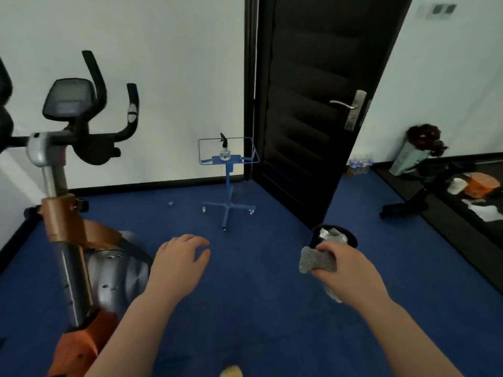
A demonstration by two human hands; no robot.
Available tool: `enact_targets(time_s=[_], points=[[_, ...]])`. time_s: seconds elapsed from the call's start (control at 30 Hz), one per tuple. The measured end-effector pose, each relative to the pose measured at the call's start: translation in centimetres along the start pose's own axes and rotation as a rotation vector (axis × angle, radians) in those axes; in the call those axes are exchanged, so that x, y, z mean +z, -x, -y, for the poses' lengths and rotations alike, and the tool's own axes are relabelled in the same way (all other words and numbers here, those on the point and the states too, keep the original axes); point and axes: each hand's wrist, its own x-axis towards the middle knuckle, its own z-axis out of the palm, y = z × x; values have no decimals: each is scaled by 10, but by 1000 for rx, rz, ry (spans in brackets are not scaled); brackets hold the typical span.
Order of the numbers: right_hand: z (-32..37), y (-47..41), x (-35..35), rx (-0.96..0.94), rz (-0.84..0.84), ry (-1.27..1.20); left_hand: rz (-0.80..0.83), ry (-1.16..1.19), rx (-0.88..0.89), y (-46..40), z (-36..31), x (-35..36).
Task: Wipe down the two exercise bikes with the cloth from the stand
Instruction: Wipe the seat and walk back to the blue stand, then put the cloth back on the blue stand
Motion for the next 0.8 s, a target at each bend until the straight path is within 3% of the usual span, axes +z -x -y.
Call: enact_targets(time_s=[0.4, 0.6, 0.8], points=[[42, -218, 28, -68, 61, -37, -78, 42, -86, -196, 46, 11], [40, -316, 32, -50, 69, -26, 3, 73, -64, -285, 38, 26], [35, -446, 45, -126, 82, -32, -51, 67, -80, -403, 32, 45]])
